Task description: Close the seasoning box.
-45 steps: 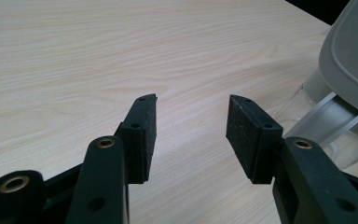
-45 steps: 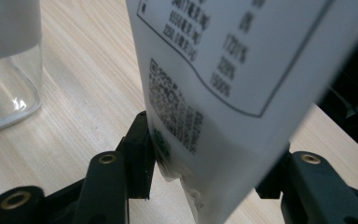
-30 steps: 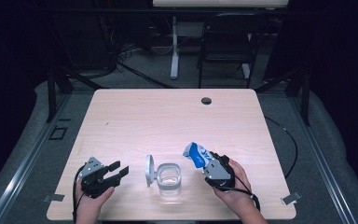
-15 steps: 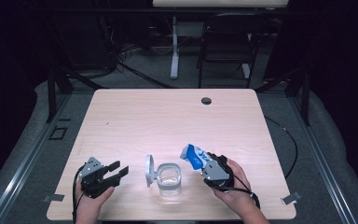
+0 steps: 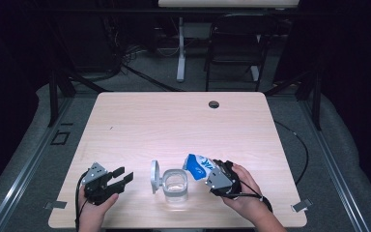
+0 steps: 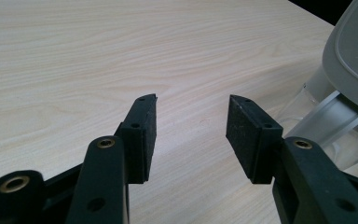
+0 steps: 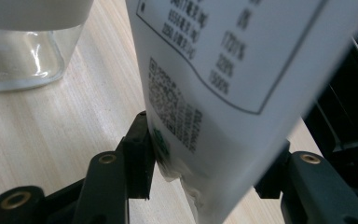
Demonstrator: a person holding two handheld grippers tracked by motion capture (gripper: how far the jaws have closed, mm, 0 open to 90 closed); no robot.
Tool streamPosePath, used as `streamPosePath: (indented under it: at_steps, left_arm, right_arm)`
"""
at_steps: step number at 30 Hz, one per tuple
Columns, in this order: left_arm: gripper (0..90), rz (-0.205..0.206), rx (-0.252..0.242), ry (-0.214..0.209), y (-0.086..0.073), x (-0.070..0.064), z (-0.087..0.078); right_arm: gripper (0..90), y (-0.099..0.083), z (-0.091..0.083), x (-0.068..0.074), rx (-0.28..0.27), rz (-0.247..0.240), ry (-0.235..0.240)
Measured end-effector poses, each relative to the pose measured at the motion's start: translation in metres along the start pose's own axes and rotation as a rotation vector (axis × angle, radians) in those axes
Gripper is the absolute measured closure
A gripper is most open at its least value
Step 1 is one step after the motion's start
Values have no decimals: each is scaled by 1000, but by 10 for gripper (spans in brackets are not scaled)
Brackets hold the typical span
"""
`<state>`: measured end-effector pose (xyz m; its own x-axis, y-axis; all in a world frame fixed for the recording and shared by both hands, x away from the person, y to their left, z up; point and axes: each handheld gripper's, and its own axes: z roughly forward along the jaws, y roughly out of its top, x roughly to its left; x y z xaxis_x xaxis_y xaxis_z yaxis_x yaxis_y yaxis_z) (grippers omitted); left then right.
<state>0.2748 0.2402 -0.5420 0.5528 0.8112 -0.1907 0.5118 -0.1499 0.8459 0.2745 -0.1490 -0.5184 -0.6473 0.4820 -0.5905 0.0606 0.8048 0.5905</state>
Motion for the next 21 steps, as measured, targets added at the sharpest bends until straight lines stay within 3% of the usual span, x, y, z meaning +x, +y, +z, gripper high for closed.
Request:
streamPosePath:
  at_steps: [21]
  left_arm:
    - [533,0,-2,4,0,-1,0]
  right_arm:
    - [503,4,-3,2,35,-103,26]
